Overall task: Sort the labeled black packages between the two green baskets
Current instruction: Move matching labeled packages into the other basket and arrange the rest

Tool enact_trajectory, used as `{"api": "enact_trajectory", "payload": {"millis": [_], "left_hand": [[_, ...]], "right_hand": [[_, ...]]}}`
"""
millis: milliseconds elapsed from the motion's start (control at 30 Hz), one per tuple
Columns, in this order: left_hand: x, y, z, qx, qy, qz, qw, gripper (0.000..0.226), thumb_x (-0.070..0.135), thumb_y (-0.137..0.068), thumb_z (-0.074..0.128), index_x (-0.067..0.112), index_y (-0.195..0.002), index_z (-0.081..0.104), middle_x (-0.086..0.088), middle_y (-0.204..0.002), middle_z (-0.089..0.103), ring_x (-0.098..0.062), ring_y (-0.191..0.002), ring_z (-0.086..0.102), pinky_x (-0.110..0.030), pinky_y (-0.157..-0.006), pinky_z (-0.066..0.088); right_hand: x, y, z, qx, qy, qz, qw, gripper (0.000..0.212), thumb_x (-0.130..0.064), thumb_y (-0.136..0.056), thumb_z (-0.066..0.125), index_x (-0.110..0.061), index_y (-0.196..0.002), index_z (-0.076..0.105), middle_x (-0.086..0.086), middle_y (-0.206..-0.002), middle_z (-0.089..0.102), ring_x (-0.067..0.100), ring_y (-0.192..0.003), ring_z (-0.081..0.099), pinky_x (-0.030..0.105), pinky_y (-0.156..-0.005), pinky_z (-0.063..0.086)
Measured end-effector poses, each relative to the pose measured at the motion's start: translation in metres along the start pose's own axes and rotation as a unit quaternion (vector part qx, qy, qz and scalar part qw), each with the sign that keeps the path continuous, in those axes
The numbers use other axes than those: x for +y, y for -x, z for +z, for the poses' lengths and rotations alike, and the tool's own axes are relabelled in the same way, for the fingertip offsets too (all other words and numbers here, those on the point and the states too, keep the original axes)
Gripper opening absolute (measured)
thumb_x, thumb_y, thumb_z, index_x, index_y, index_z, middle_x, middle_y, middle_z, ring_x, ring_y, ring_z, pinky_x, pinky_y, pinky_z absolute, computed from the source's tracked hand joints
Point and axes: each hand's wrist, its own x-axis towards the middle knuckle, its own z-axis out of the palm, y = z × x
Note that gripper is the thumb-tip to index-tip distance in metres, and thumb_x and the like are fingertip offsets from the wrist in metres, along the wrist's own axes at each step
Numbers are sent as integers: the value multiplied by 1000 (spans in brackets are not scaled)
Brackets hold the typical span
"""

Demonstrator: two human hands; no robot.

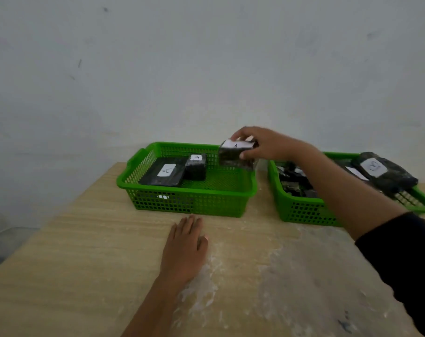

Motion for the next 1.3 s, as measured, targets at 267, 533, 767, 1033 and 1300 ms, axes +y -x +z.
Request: {"api": "enact_trajectory", "payload": {"millis": [267, 533, 767, 1033, 1300], "left_hand": [[3, 0, -1, 15, 5, 0, 1000, 56, 35, -97, 30, 25, -150, 16, 6, -161, 7, -10, -148, 2, -33, -122, -4], [5, -1, 3, 16, -20, 2, 1000, 57, 33, -96, 29, 20, -150, 15, 0, -161, 10, -15, -148, 3, -40, -121, -6], [6, -1, 3, 9, -25, -4, 1000, 57, 33, -97, 26, 20, -151, 11, -1, -162, 6, -14, -148, 1, -38, -121, -5], [7, 0, 1, 14, -10, -4, 1000, 57, 33, -97, 26, 20, -150, 14, -1, -161, 10, -15, -148, 3, -38, -122, -3], [6, 0, -2, 19, 3, -1, 1000, 56, 34, -96, 29, 21, -150, 17, 1, -160, 14, -13, -147, 5, -36, -122, -2]], "right_hand": [[-3, -78, 90, 75, 155, 165, 971, 51, -38, -84, 65, -10, -125, 49, 16, -130, 48, 34, -111, 58, 39, -85, 49], [12, -102, 118, -69, -75, 201, 974, 54, -30, -87, 62, 3, -128, 52, 20, -131, 53, 33, -124, 50, 38, -103, 39], [30, -103, 128, -3, -112, 194, 975, 69, -10, -86, 67, -5, -143, 29, 22, -142, 42, 36, -126, 47, 38, -102, 40], [29, -101, 128, -3, -208, 225, 952, 91, -8, -83, 70, -10, -151, 10, 22, -151, 28, 40, -130, 42, 45, -99, 46], [24, -100, 124, -92, -364, 247, 893, 103, -9, -83, 68, -19, -153, -7, 9, -162, 3, 31, -144, 24, 42, -114, 30]]}}
